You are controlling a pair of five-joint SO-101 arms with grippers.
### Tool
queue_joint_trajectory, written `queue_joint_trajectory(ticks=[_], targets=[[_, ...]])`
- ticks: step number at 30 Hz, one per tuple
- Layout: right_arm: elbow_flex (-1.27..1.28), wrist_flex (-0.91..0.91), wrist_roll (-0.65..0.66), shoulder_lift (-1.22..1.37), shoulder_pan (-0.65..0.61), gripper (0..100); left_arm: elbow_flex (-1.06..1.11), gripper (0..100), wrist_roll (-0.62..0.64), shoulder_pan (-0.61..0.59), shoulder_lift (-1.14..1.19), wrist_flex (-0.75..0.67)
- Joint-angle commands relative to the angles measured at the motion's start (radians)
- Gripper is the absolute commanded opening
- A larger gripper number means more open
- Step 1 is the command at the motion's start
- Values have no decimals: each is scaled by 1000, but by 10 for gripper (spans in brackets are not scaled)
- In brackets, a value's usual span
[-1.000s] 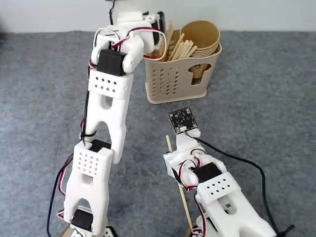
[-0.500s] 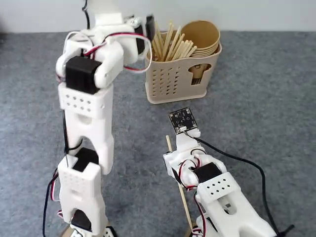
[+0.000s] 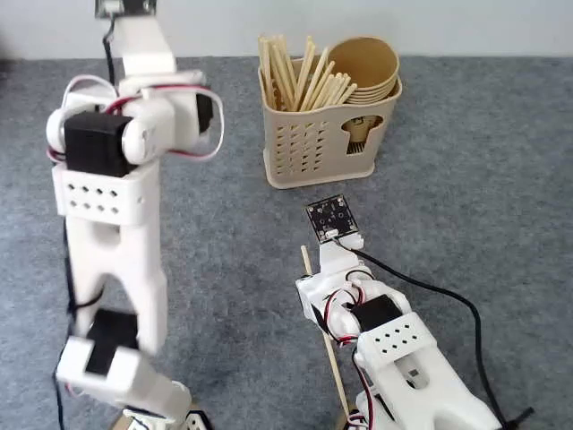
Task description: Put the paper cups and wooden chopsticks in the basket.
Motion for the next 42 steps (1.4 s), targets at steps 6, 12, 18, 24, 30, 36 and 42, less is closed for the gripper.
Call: queue_joint_trajectory(ticks=[6, 12, 18, 24, 30, 36, 42], targets=[[-8, -19, 3, -35, 12, 8, 693, 13, -69, -48, -473, -161], [-35, -21, 3, -35, 13, 8, 1161, 13, -186, -149, -773, -440], [-143, -10, 5, -35, 13, 8, 1448, 13, -219, -232, -856, -574], [-310, -10, 11, -35, 13, 8, 1684, 13, -219, -235, -865, -683], [-496, -10, 64, -30, 15, 8, 1845, 13, -216, -239, -867, -855], [-694, -12, 75, -24, 15, 8, 1919, 13, -212, -235, -867, -948], [-902, -27, 74, 62, 65, 8, 2037, 13, -212, -235, -867, -1082]])
